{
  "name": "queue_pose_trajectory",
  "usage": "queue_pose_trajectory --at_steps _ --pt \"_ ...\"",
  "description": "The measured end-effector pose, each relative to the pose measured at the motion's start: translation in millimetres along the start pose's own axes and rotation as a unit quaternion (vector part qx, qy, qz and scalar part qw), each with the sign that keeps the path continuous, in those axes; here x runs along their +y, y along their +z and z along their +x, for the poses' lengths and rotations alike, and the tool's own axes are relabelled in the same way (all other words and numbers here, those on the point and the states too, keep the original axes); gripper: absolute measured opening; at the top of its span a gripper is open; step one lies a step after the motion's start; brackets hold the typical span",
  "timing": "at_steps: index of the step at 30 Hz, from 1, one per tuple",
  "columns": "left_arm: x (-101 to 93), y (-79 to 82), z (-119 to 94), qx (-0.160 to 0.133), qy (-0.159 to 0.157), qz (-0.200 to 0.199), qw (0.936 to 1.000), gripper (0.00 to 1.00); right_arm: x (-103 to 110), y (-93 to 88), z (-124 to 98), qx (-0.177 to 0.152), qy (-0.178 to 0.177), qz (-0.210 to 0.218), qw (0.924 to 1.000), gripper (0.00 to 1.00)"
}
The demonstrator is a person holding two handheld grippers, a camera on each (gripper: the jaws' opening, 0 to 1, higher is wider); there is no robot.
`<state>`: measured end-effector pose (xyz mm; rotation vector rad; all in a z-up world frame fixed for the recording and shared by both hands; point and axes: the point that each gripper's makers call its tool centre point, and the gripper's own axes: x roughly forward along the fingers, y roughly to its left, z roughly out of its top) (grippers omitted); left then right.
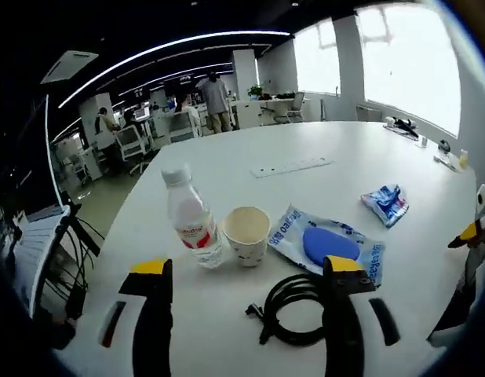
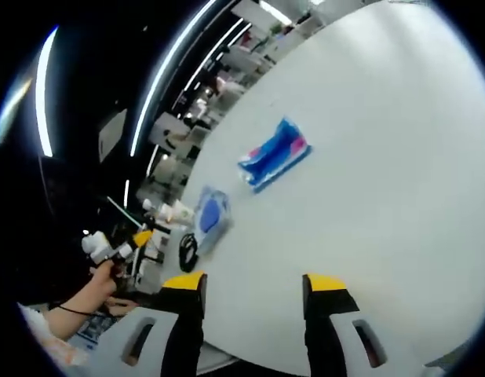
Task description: Arrange the tabletop items into an orderly group along one side of the table until the central work area is clear of visible clutter.
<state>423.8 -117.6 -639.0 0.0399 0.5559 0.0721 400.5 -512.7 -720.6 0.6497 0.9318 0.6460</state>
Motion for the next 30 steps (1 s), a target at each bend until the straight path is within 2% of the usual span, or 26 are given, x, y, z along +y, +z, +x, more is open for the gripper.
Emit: queue_pose_trajectory --at_steps 4,6,9,15,18,20,25,27,28,30 --pt "-12.4 -18.0 -6 0.006 -0.005 -0.01 0.9999 0.77 2 5.3 -1 -0.009 -0.003 -0.015 0.9998 0.6" --pt "-17.0 -26.2 -8 0.011 -0.009 -0.019 0.9997 0.75 3 10.9 0 -0.012 -0.004 -0.038 0.9992 0.61" --pt "-22.7 -35.3 -10 0.016 -0.011 -0.026 0.9995 0.74 7 19.3 -1 -0.017 -0.01 -0.096 0.9952 0.64" --pt "-39.8 -47.5 -13 0.027 -0.022 -0.022 0.9991 0.73 6 21.5 -5 -0.005 -0.024 -0.156 0.9875 0.67" --pt "-53.8 -56.2 -14 0.026 -0.028 -0.027 0.9989 0.73 6 22.2 -6 -0.009 -0.02 -0.155 0.9877 0.69" --pt "-63.0 -64.5 -15 0.035 -0.034 -0.033 0.9983 0.73 5 22.0 -7 -0.01 -0.021 -0.145 0.9891 0.7" --pt "-68.7 -67.8 -16 0.036 -0.033 -0.06 0.997 0.74 2 19.8 -9 -0.007 -0.026 -0.148 0.9886 0.71" --pt "-74.5 -67.5 -17 0.038 -0.034 -0.055 0.9972 0.72 0 17.8 -9 -0.003 -0.027 -0.141 0.9897 0.71" --pt "-77.1 -67.7 -17 0.04 -0.04 -0.04 0.9976 0.72 0 16.9 -9 -0.003 -0.025 -0.129 0.9913 0.7" --pt "-81.8 -67.1 -16 0.037 -0.048 -0.035 0.9975 0.71 0 16.9 -8 -0.007 -0.018 -0.102 0.9946 0.7"
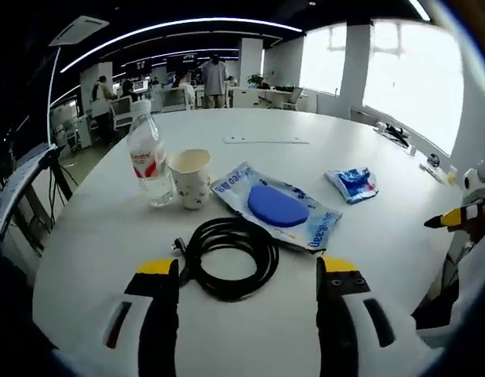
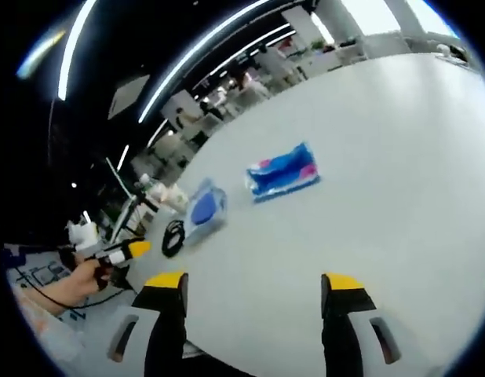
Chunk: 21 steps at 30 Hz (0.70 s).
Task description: Arrange the tabletop items into an orderly group along one side of the table until the central work area is clear of visible clutter.
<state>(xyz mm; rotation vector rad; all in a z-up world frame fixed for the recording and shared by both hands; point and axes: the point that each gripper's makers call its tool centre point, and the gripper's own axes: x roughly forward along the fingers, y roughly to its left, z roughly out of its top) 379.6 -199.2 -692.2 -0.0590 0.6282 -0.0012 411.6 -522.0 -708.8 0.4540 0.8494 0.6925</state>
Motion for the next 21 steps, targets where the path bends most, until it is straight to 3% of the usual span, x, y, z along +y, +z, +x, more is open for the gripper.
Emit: queue_pose_trajectory --at_steps 2,9,16,18,21 --pt "-7.6 0.0 1 -0.005 -0.015 0.001 0.9999 0.71 0 1.2 0 -0.002 0.001 0.005 1.0 0.7" --pt "-6.7 -10.4 3 0.003 -0.007 -0.008 0.9999 0.68 1 3.3 1 0.002 -0.001 -0.009 1.0 0.7" --pt "-14.6 -17.2 7 0.034 -0.035 0.05 0.9976 0.66 -3 -1.2 -1 0.011 -0.006 -0.005 0.9999 0.68" --pt "-14.6 -12.7 10 0.03 -0.037 0.06 0.997 0.65 -5 -4.4 -3 0.014 -0.009 0.002 0.9999 0.67" --pt "-22.9 -8.9 16 0.035 -0.068 0.064 0.995 0.55 -7 -5.1 -6 0.01 -0.011 0.014 0.9998 0.66"
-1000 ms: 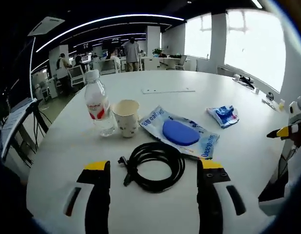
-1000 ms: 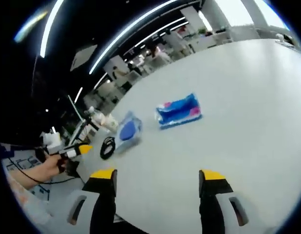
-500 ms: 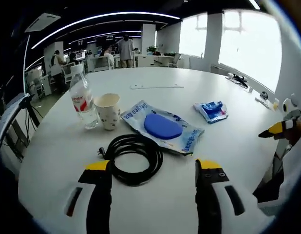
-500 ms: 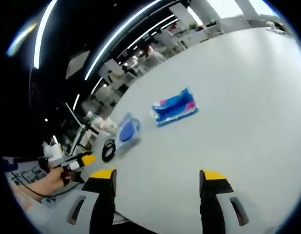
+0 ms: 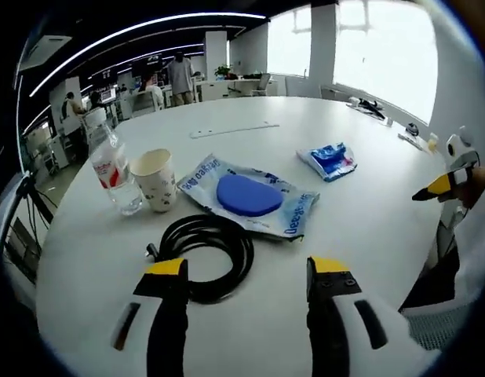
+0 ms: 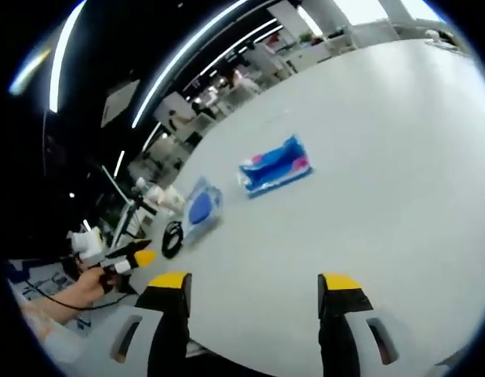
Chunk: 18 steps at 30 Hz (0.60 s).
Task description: Arrange the tabletop items into an orderly group along one side of the table until the central work area is clear of visible clutter.
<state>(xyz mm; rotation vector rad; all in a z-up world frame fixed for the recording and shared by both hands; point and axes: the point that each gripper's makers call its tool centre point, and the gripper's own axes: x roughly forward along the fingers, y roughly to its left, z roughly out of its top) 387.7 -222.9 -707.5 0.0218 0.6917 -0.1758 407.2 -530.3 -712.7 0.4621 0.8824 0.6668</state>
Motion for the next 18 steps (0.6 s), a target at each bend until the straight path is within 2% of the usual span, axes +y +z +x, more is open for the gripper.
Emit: queue_pose_trajectory --at_steps 3,6,8,11,14,18 --pt "-11.0 -0.4 6 0.022 -0.033 0.032 0.9987 0.46 -3 -1.0 -2 -0.007 -0.004 0.007 0.9999 0.65" --pt "-10.5 1.6 15 0.021 -0.038 0.026 0.9987 0.53 -8 -6.4 -4 -0.009 -0.009 0.026 0.9996 0.64" --pt "-6.4 -1.4 21 0.035 -0.037 0.011 0.9986 0.54 -9 -9.0 -6 -0.012 -0.008 0.042 0.999 0.63" --pt "-2.5 -2.2 25 0.047 -0.032 0.016 0.9983 0.43 -12 -9.1 -10 -0.022 -0.009 0.055 0.9982 0.62" --pt "-7.9 -16.8 31 0.085 -0.051 0.026 0.9947 0.34 -14 -8.9 -12 -0.028 -0.011 0.067 0.9973 0.6" --pt "-6.7 -25.8 37 0.099 -0.047 0.035 0.9934 0.26 -19 -3.9 -17 -0.044 -0.014 0.083 0.9955 0.59"
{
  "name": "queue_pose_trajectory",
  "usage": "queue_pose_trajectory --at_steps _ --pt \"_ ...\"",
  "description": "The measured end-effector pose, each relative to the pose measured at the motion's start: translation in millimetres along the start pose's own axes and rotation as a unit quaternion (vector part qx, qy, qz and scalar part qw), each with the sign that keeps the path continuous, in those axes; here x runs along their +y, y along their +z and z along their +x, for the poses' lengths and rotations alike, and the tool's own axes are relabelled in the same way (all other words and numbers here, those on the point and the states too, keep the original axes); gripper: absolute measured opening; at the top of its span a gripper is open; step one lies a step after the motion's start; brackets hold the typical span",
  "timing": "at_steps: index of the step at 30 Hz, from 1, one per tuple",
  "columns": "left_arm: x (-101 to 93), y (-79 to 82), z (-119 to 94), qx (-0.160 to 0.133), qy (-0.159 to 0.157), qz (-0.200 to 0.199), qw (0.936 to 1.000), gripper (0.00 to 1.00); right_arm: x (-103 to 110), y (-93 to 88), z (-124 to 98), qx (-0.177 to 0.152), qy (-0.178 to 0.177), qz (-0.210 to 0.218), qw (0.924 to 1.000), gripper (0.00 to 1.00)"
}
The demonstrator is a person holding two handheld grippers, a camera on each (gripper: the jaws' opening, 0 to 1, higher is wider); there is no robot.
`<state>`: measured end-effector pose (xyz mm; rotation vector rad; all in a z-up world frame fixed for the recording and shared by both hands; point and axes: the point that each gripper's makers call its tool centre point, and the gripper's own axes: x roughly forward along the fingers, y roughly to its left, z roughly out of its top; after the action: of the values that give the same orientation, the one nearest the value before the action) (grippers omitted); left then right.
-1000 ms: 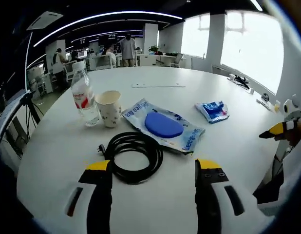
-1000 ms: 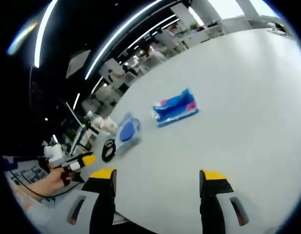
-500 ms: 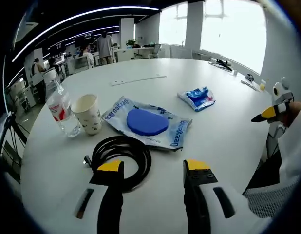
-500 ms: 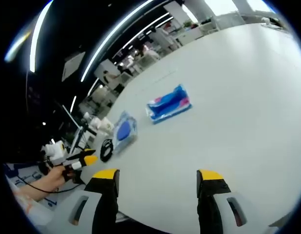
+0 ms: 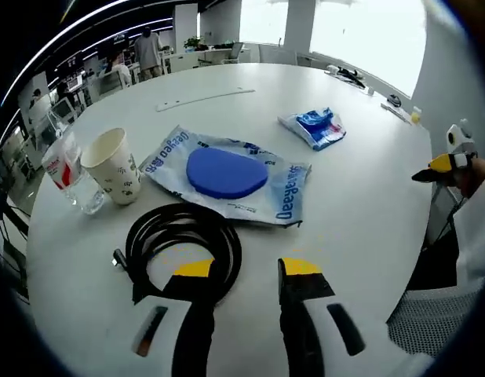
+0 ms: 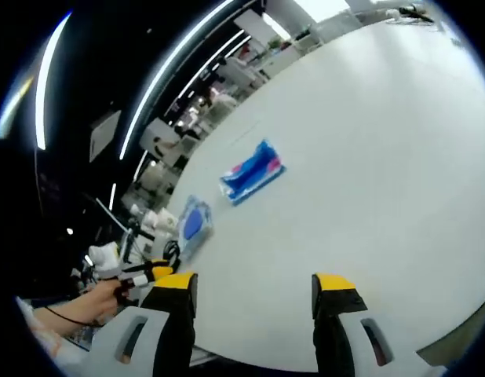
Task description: Arrange the tabletop items into an orderly group along one side of the table until the central work area is clear of visible clutter.
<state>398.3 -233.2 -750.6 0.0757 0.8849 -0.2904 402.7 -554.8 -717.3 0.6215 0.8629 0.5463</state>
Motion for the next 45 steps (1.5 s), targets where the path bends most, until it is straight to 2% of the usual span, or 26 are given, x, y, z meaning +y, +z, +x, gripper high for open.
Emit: queue_pose_trajectory --at_steps 1,2,4,6,8,11,13,14,15,17,21,22,24,25,28,29,30,31,33,34,35,37,39,41,43,45 --pt "0.8 -5.1 2 0.011 0.001 0.002 0.9999 0.24 -1 0.6 -1 -0.002 -0.002 0.001 1.0 0.59" --pt "4.3 -2.2 3 0.0 0.013 0.015 0.9998 0.21 -2 0.3 -1 -0.002 -0.003 0.001 1.0 0.59" --pt "8.2 -1.6 2 0.001 0.026 0.008 0.9996 0.16 -3 -1.8 -1 0.002 -0.005 0.003 1.0 0.58" --pt "15.2 -1.2 2 -0.004 0.038 -0.033 0.9987 0.09 -4 -5.4 1 0.009 -0.004 0.004 0.9999 0.57" --pt "17.2 -0.9 3 -0.007 0.031 -0.058 0.9978 0.09 -3 -9.3 3 0.016 -0.002 0.008 0.9998 0.55" --pt "17.7 -3.5 3 0.009 0.031 -0.013 0.9994 0.08 2 -8.3 6 0.016 0.006 0.011 0.9998 0.55" --pt "16.6 -2.9 -1 0.011 0.029 -0.025 0.9992 0.05 4 -6.6 8 0.016 0.009 0.007 0.9998 0.55" --pt "11.8 2.1 -5 -0.007 0.02 -0.054 0.9983 0.0 5 -5.8 9 0.017 0.01 0.005 0.9998 0.55" --pt "8.7 4.8 -7 -0.015 0.018 -0.074 0.997 0.0 6 -5.4 9 0.017 0.012 0.004 0.9998 0.55" --pt "6.4 7.7 -18 -0.021 0.01 -0.063 0.9977 0.0 7 -5.4 9 0.018 0.015 0.004 0.9997 0.54" --pt "11.6 11.1 -35 -0.044 0.012 -0.098 0.9942 0.0 9 -11.1 12 0.029 0.019 0.002 0.9994 0.54" --pt "15.1 15.0 -39 -0.057 0.016 -0.097 0.9935 0.0 9 -12.6 13 0.032 0.02 0.0 0.9993 0.54" --pt "12.8 22.0 -48 -0.079 -0.001 -0.129 0.9885 0.0 12 -13.7 15 0.036 0.023 -0.002 0.9991 0.54" --pt "7.7 32.8 -59 -0.099 -0.005 -0.129 0.9867 0.0 14 -13.8 16 0.037 0.025 -0.004 0.999 0.54" --pt "12.4 38.7 -73 -0.109 0.008 -0.126 0.9859 0.0 18 -13.1 19 0.041 0.03 -0.01 0.9987 0.54" --pt "14.3 38.4 -71 -0.105 0.009 -0.112 0.988 0.0 20 -13.1 20 0.042 0.033 -0.012 0.9985 0.54" --pt "13.6 32.4 -69 -0.084 0.008 -0.083 0.993 0.0 21 -13.5 22 0.044 0.035 -0.014 0.9983 0.54" --pt "15.6 21.2 -63 -0.047 0.025 -0.041 0.9977 0.0 22 -14.7 23 0.048 0.038 -0.018 0.998 0.54" --pt "9.8 10.3 -53 -0.016 0.024 0.034 0.999 0.0 26 -17.0 25 0.056 0.043 -0.025 0.9972 0.54" --pt "6.5 7.2 -49 -0.01 0.021 0.045 0.9987 0.0 27 -17.7 25 0.058 0.044 -0.028 0.9969 0.54" --pt "6.4 4.2 -40 -0.009 0.017 0.039 0.9991 0.03 28 -18.2 25 0.061 0.045 -0.031 0.9967 0.54" --pt "3.3 0.0 -30 0.001 0.011 0.037 0.9992 0.24 29 -18.3 25 0.062 0.046 -0.034 0.9964 0.54" --pt "1.5 -5.2 -17 0.019 0.005 0.051 0.9985 0.35 28 -17.1 24 0.061 0.047 -0.034 0.9964 0.54" --pt "-1.7 -9.6 -9 0.04 -0.007 0.06 0.9974 0.3 26 -16.0 22 0.06 0.045 -0.032 0.9966 0.54" --pt "-0.1 -10.2 -2 0.046 -0.007 0.064 0.9969 0.19 24 -14.4 20 0.056 0.043 -0.029 0.9971 0.54" --pt "1.9 -9.1 0 0.05 -0.002 0.068 0.9965 0.14 21 -13.3 18 0.053 0.041 -0.025 0.9974 0.54"
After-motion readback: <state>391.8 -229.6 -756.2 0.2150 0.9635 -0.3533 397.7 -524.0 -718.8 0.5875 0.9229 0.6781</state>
